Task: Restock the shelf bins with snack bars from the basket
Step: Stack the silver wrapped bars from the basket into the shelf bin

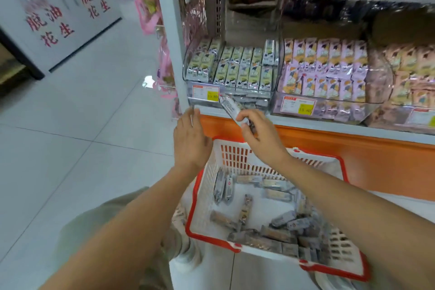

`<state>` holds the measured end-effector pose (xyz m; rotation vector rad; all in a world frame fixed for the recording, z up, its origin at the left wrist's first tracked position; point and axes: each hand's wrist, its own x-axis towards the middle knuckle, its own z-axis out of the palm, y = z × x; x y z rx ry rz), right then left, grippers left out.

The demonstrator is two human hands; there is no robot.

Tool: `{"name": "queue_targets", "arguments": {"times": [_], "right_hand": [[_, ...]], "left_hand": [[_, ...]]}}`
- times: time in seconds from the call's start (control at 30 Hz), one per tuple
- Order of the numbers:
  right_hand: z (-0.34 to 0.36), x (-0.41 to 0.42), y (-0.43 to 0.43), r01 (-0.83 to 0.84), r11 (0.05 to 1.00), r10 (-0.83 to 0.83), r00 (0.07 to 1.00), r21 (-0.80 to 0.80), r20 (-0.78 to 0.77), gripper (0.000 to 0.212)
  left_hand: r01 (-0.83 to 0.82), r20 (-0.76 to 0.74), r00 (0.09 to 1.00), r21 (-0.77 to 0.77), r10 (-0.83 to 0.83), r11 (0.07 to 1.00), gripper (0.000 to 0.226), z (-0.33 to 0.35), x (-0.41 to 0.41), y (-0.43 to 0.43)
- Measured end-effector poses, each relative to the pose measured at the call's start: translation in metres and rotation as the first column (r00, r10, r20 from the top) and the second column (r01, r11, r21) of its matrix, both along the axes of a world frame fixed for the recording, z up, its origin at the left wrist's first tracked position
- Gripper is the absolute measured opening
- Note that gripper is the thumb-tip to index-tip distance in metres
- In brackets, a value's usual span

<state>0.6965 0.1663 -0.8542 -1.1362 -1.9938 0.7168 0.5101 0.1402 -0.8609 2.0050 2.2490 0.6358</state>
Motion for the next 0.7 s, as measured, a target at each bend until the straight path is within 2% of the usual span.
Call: {"name": "queue_targets", "arguments": {"times": [0.13, 0.2, 0.3, 0.47, 0.6, 0.7], "right_hand": [[0.049, -0.013, 0.033, 0.053, 0.993, -0.049, 0.998, 0.109, -0.043, 0.014], [0.061, -0.021, 0.054, 0.101, 0.987, -0.101, 0.995, 0.126, -0.006, 0.016], [0.07, -0.032, 0.085, 0.168, 0.983, -0.175, 0.979, 0.077, 0.105, 0.022], [0.074, -0.042, 0.126, 0.202, 0.979, -0.194, 0.956, -0.012, 0.222, 0.043], [0.078, -0.053, 0.163, 0.208, 0.974, -0.175, 0.943, -0.092, 0.282, 0.05], [0.077, -0.062, 0.186, 0.211, 0.964, -0.148, 0.93, -0.16, 0.336, 0.054]], "left_hand": [[0.046, -0.046, 0.998, 0.094, -0.041, 0.995, 0.068, 0.038, -0.004, 0.024], [0.08, -0.053, 0.996, 0.121, -0.074, 0.99, 0.067, 0.05, -0.006, 0.036], [0.121, -0.088, 0.99, 0.109, -0.112, 0.987, 0.063, 0.06, -0.009, 0.055], [0.187, -0.155, 0.973, 0.102, -0.17, 0.977, 0.057, 0.057, -0.014, 0.085], [0.173, -0.157, 0.977, 0.181, -0.146, 0.968, 0.065, 0.051, -0.015, 0.101], [0.148, -0.163, 0.98, 0.209, -0.115, 0.967, 0.062, 0.047, -0.015, 0.11]]}}
